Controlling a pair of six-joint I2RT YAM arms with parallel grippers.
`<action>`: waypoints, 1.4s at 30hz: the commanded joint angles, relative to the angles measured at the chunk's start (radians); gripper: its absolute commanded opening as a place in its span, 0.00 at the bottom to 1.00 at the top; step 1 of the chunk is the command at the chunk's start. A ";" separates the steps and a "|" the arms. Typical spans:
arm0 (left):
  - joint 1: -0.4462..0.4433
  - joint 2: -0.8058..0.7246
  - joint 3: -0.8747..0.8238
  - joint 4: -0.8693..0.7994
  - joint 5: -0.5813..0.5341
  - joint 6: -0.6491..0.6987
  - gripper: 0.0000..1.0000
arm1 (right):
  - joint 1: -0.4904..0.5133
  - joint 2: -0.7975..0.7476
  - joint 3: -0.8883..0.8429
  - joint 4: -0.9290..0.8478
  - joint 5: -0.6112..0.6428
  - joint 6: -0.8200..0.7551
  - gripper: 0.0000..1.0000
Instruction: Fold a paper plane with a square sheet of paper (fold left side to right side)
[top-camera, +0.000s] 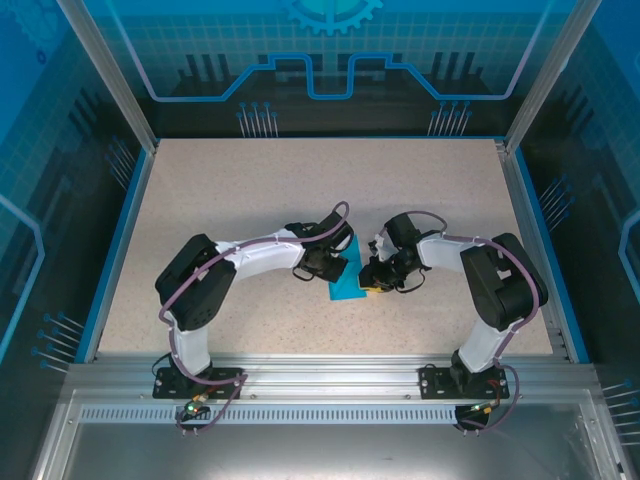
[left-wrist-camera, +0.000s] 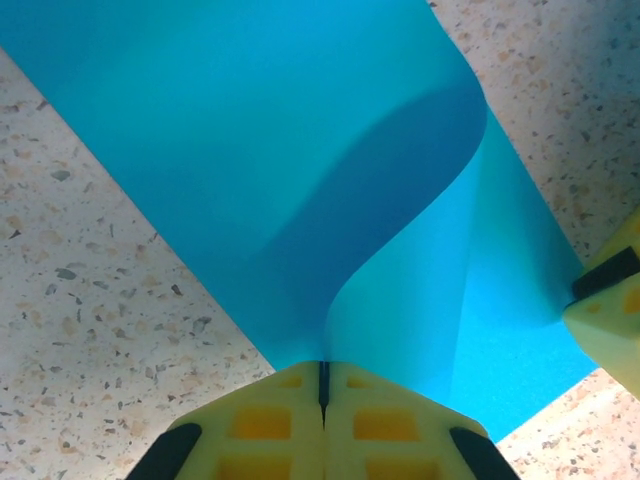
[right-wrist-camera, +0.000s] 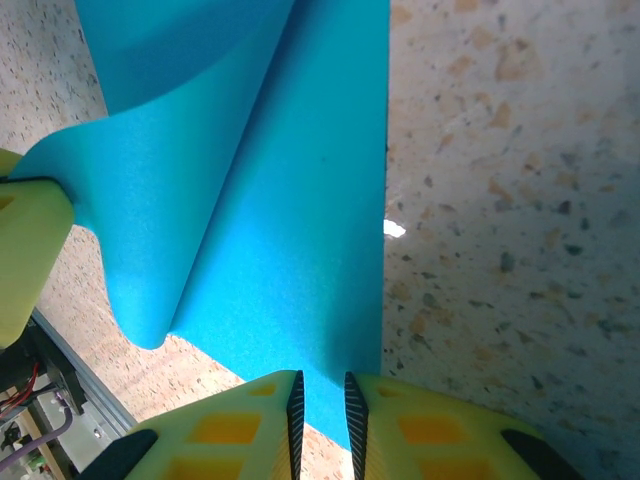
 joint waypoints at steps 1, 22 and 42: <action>0.011 0.023 0.034 -0.022 -0.033 0.025 0.06 | 0.022 0.033 0.002 -0.044 0.037 -0.017 0.22; 0.015 0.066 0.042 -0.014 -0.032 0.024 0.07 | 0.024 0.035 0.007 -0.051 0.037 -0.024 0.23; 0.016 0.068 0.003 -0.007 -0.047 0.020 0.06 | 0.024 0.041 0.007 -0.050 0.036 -0.022 0.23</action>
